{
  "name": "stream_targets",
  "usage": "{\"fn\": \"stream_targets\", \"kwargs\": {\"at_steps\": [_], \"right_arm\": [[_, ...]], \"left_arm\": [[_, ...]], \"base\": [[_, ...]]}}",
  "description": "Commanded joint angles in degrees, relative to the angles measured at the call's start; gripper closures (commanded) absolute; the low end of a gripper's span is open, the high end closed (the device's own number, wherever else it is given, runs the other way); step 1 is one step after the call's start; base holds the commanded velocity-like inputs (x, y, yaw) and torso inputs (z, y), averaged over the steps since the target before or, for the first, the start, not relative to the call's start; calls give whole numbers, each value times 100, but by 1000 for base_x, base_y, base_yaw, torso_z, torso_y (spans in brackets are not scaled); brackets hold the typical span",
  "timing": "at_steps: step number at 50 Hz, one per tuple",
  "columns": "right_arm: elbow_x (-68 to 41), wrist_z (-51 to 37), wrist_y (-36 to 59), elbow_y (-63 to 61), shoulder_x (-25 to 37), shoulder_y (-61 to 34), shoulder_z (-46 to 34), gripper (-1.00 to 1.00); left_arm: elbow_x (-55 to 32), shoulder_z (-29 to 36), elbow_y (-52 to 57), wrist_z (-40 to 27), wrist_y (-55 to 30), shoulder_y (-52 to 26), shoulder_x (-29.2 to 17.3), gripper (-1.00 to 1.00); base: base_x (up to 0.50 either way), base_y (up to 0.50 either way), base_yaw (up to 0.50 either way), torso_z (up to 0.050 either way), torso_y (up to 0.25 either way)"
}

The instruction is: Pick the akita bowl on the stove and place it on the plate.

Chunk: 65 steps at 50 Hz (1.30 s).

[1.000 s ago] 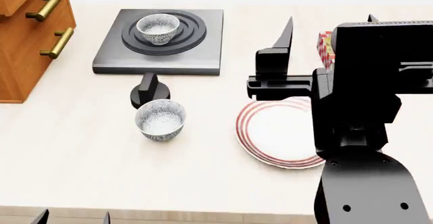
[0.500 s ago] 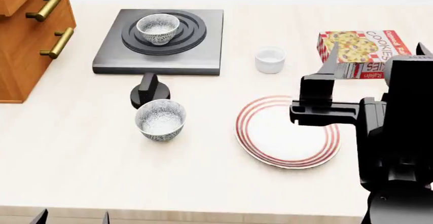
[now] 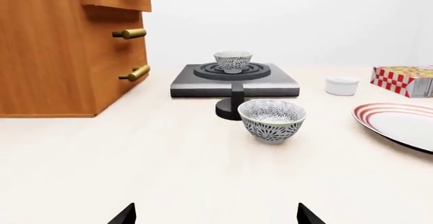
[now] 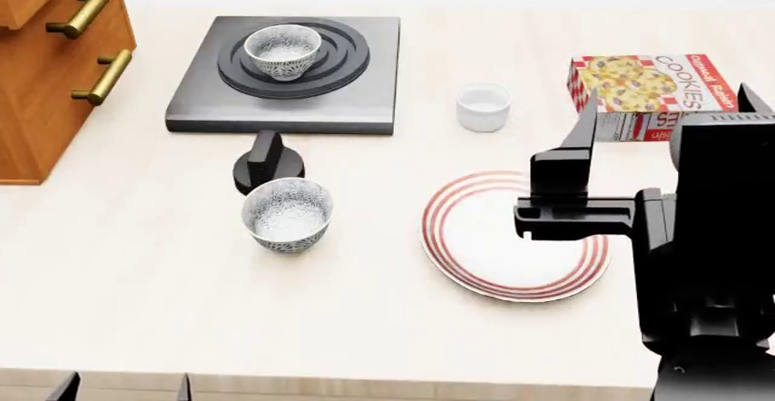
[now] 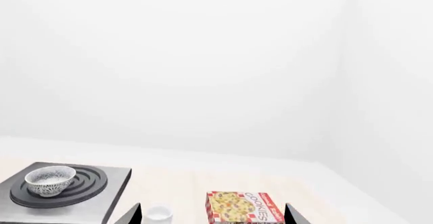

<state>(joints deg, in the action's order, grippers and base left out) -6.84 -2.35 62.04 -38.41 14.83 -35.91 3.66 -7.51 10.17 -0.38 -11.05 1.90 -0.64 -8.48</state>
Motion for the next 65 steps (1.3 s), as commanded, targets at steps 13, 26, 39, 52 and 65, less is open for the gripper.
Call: {"fn": "stream_targets", "kwargs": {"at_steps": [13, 26, 39, 52, 65], "right_arm": [[-67, -27, -111, 11, 5, 27, 41, -100], [-93, -53, -119, 13, 18, 47, 39, -100], [-129, -70, -129, 12, 29, 45, 47, -100], [-169, -88, -118, 1, 35, 37, 57, -100], [-206, -115, -67, -45, 46, 38, 63, -100]], "left_arm": [[-47, 137, 670, -150, -907, -577, -181, -100], [-110, 138, 861, -301, -2254, -1802, -169, -100], [-550, -231, 512, -475, -3130, -2677, 48, -100], [-433, -1, 551, -459, -3152, -2784, -90, -100], [-475, 42, 649, -488, -3218, -2825, -143, -100]], "base": [[0, 0, 0, 0, 0], [0, 0, 0, 0, 0], [0, 0, 0, 0, 0], [0, 0, 0, 0, 0], [0, -151, 0, 0, 0]]}}
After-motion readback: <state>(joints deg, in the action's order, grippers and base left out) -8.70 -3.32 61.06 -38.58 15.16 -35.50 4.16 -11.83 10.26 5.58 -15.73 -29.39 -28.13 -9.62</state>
